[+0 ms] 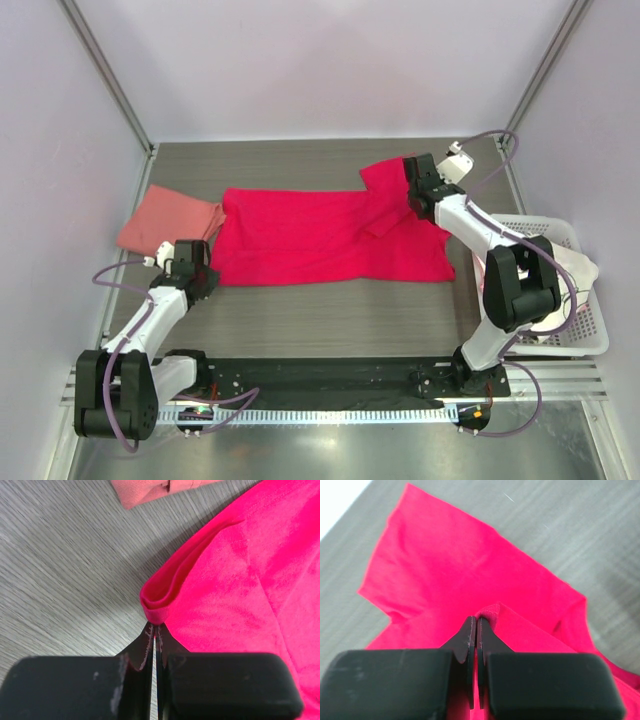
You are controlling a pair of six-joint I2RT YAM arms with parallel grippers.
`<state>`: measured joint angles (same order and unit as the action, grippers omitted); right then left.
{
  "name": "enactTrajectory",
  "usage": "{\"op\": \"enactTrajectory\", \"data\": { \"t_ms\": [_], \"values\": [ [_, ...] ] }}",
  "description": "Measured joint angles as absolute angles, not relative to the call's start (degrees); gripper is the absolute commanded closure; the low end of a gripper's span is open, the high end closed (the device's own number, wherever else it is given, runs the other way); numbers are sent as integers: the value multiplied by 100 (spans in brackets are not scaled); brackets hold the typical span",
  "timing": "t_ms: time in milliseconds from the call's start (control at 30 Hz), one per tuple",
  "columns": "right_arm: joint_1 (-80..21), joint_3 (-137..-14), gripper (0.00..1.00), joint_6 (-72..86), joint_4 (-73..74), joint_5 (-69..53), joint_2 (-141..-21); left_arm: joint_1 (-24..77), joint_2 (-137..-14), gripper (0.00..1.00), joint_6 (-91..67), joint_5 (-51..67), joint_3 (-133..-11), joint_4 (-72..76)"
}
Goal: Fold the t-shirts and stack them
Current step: Fold the tshirt
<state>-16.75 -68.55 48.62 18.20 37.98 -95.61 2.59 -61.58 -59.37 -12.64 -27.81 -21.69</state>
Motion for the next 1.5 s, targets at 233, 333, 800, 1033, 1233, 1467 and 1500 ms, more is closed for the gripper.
{"op": "enactTrajectory", "data": {
  "t_ms": [233,333,800,1033,1233,1467,1500],
  "values": [
    [-1675,-7500,88,4668,1876,3726,-10044,259,-6158,100,-5931,-1280,-2781,-2169],
    [-1675,-7732,38,4630,1946,3673,-10355,259,-6165,100,-5931,-1295,-2781,-2169],
    [-1815,-5800,41,5022,2383,3288,-8707,259,-6187,100,-5819,-1352,-2781,-2174],
    [-2318,-4032,42,6045,2512,3109,-7223,259,-6187,100,-5804,-1354,-2783,-2211],
    [-2939,-3367,41,6956,2571,3155,-6873,259,-6119,100,-5804,-1354,-2781,-2248],
    [-2954,-3188,42,7575,2462,3590,-7074,259,-6073,100,-5802,-1376,-2783,-2305],
    [-2954,-3146,42,7644,2456,3645,-7091,259,-6071,100,-5802,-1385,-2783,-2307]
  ]
}}
